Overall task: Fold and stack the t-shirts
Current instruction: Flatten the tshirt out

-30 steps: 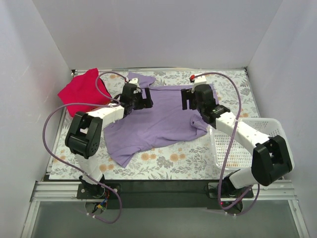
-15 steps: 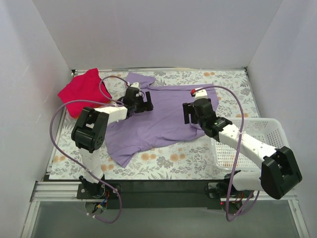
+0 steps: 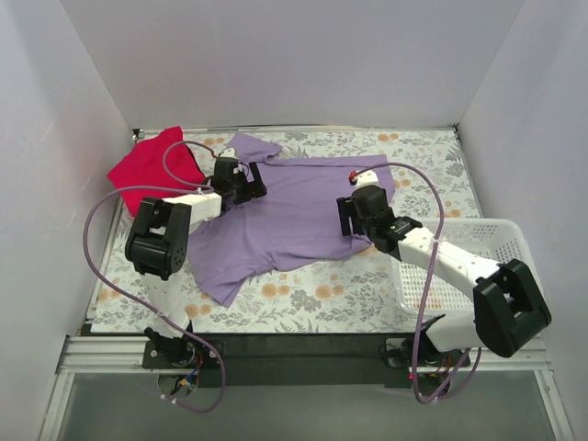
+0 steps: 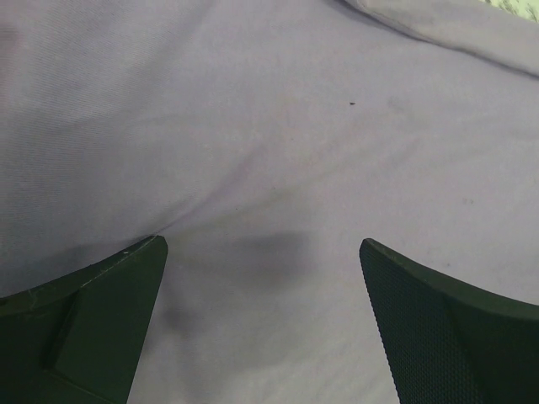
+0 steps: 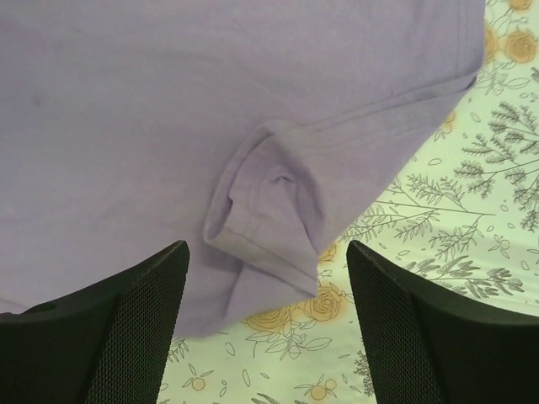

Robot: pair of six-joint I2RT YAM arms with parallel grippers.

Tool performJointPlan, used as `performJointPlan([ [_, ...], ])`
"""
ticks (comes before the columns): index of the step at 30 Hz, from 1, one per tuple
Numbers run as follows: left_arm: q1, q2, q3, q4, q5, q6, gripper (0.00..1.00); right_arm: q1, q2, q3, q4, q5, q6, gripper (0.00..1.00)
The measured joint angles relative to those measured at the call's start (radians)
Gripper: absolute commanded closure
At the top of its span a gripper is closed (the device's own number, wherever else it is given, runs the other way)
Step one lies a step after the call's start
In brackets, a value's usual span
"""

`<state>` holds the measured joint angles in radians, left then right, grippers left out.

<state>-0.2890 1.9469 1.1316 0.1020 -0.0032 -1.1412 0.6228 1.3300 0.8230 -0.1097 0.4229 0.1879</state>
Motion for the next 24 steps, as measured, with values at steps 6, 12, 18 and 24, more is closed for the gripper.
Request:
performJointPlan([
  [6, 0.049, 0.000, 0.000, 0.002, 0.000, 0.000, 0.08, 0.002, 0.089, 0.032, -0.007, -0.021, -0.004, 0.35],
  [12, 0.052, 0.000, 0.000, 0.001, -0.001, 0.009, 0.08, 0.004, 0.207, 0.097, -0.005, -0.035, -0.010, 0.39],
  [18, 0.053, -0.011, -0.010, -0.006, -0.001, 0.018, 0.07, 0.016, 0.249, 0.117, -0.001, -0.072, -0.011, 0.40],
  [24, 0.053, -0.012, -0.011, -0.006, 0.000, 0.020, 0.07, 0.024, 0.259, 0.116, 0.008, -0.093, -0.011, 0.43],
])
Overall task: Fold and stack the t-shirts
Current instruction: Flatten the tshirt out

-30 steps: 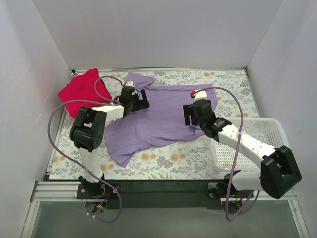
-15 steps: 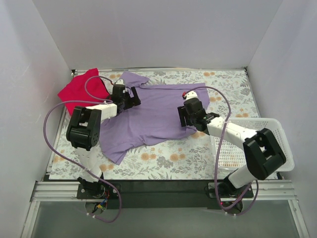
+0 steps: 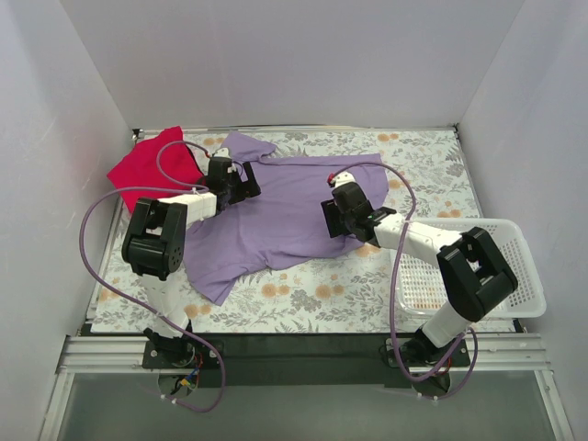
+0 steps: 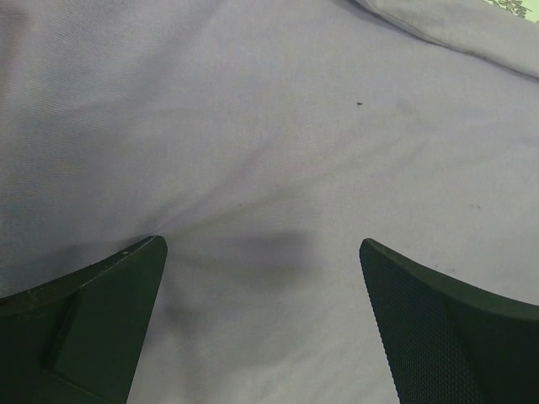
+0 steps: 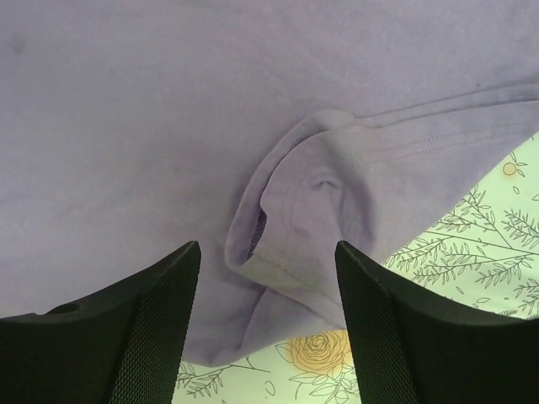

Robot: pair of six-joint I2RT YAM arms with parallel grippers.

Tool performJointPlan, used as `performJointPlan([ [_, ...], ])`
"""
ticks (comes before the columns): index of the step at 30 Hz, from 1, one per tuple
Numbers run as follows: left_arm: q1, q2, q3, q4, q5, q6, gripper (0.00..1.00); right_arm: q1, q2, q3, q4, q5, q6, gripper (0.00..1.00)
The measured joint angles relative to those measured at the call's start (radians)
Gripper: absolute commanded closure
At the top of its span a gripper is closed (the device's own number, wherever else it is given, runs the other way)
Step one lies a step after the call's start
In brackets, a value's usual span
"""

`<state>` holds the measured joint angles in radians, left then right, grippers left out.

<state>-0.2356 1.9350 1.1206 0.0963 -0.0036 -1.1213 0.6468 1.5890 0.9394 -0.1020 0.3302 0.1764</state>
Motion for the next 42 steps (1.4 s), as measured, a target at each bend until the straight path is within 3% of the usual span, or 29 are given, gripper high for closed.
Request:
performJointPlan([
  [18, 0.006, 0.000, 0.000, -0.002, 0.002, 0.006, 0.07, 0.000, 0.058, -0.001, -0.001, -0.034, -0.012, 0.61],
  [20, 0.008, 0.000, 0.000, -0.002, 0.005, 0.006, 0.07, 0.000, 0.058, -0.001, 0.000, -0.040, -0.022, 0.78],
  [21, 0.009, 0.000, 0.000, -0.002, 0.006, 0.006, 0.07, 0.000, 0.058, -0.001, 0.000, -0.043, -0.023, 0.95],
  [22, 0.010, 0.000, 0.000, -0.002, 0.008, 0.006, 0.07, 0.000, 0.058, -0.001, -0.001, -0.044, -0.027, 0.99],
  [29, 0.018, -0.008, -0.013, 0.004, 0.013, 0.006, 0.07, 0.000, 0.003, -0.016, -0.029, -0.003, -0.019, 0.99],
  [42, 0.047, -0.014, -0.019, -0.002, 0.016, 0.007, 0.07, 0.002, -0.446, -0.061, -0.275, 0.292, 0.063, 0.99],
])
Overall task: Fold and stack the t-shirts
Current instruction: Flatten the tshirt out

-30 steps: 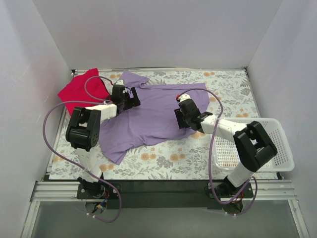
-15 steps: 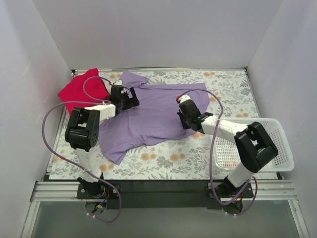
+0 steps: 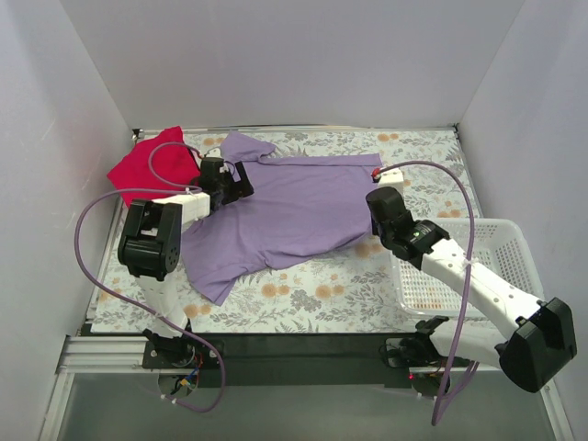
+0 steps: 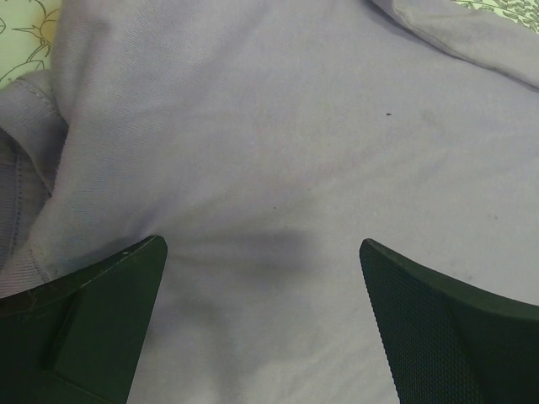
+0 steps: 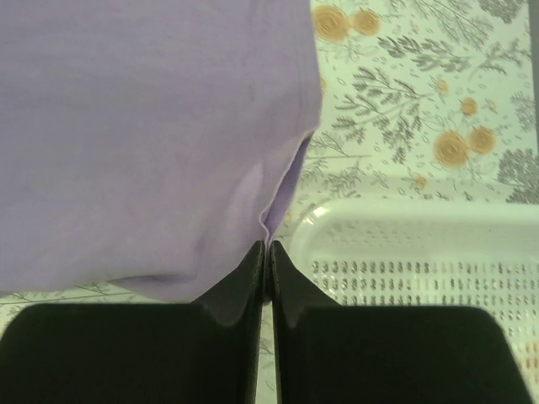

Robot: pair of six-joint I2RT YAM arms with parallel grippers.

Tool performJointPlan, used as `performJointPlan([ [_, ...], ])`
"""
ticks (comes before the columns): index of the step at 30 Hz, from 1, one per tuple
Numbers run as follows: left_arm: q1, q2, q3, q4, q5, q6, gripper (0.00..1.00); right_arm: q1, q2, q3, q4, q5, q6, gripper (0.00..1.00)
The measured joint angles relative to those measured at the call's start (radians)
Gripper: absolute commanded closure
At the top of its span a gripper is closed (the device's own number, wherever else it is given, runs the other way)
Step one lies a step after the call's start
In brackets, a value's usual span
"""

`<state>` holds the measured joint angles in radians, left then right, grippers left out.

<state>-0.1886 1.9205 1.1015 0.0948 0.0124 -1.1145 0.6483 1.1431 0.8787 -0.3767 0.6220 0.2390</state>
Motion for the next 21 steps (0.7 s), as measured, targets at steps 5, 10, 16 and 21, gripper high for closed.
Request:
performJointPlan([
  [5, 0.002, -0.004, 0.000, -0.012, -0.001, 0.010, 0.07, 0.000, -0.027, -0.003, -0.110, 0.058, 0.050, 0.99],
  [10, 0.003, -0.005, 0.008, -0.031, -0.003, 0.018, 0.07, 0.000, -0.084, -0.040, -0.192, 0.061, 0.090, 0.93],
  [16, 0.004, -0.006, 0.024, -0.066, -0.012, 0.030, 0.07, 0.000, -0.177, -0.071, -0.227, 0.056, 0.103, 0.60],
  [21, -0.003, -0.062, 0.024, -0.095, -0.014, 0.045, 0.07, 0.000, -0.169, -0.069, -0.228, 0.055, 0.095, 0.52],
])
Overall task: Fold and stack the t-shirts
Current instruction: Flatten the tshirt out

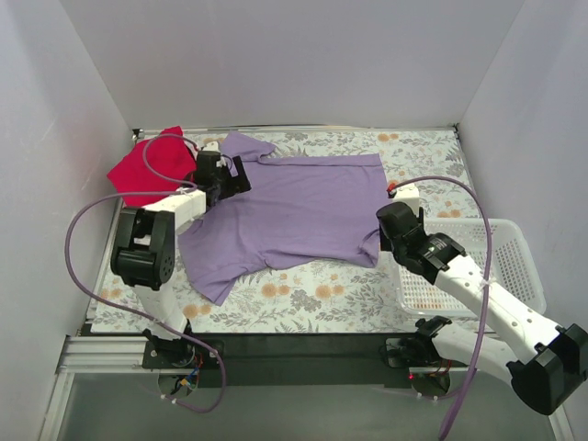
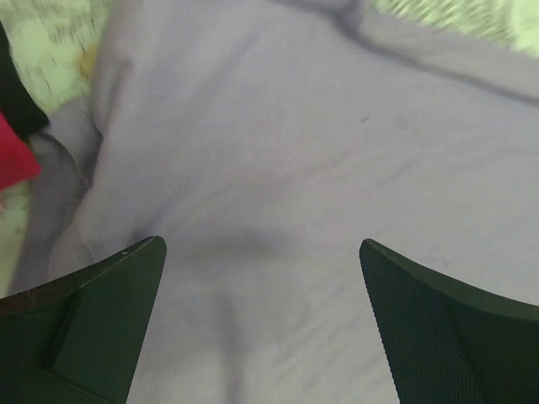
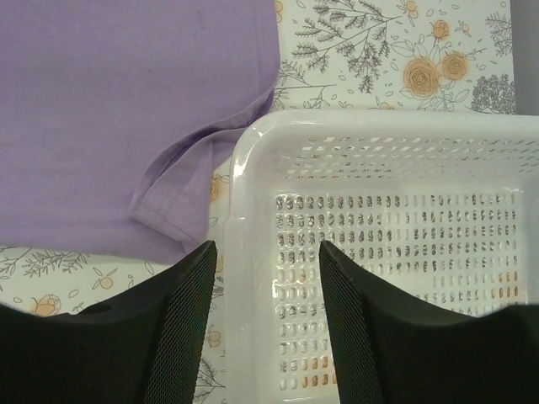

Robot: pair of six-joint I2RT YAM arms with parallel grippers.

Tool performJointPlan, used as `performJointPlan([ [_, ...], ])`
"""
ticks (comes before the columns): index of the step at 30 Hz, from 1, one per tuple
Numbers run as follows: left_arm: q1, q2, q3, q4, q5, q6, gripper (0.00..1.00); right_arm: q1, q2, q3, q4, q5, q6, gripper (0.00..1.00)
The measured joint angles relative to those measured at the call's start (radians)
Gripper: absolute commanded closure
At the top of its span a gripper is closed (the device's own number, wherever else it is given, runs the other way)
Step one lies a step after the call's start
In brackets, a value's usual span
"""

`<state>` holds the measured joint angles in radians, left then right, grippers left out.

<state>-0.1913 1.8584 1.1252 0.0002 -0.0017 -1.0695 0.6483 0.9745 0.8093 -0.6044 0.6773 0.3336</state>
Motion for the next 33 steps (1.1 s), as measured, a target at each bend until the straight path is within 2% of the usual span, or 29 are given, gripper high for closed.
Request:
performJointPlan([
  [4, -0.031, -0.142, -0.019, 0.007, -0.027, 0.008, 0.07, 0.000, 0.020, 0.013, 0.002, -0.019, -0.009, 0.52],
  [8, -0.117, -0.285, -0.082, 0.039, -0.065, 0.009, 0.07, 0.000, 0.054, 0.035, 0.050, -0.080, -0.034, 0.52],
  [13, -0.205, -0.365, -0.198, 0.042, -0.069, -0.017, 0.07, 0.011, 0.146, 0.047, 0.129, -0.166, -0.054, 0.54],
  [19, -0.204, -0.367, -0.290, -0.001, -0.069, -0.056, 0.07, 0.045, 0.257, 0.049, 0.250, -0.285, -0.079, 0.54],
  [33, -0.206, -0.171, -0.271, 0.032, -0.070, -0.077, 0.07, -0.015, 0.673, 0.177, 0.452, -0.407, -0.082, 0.55],
])
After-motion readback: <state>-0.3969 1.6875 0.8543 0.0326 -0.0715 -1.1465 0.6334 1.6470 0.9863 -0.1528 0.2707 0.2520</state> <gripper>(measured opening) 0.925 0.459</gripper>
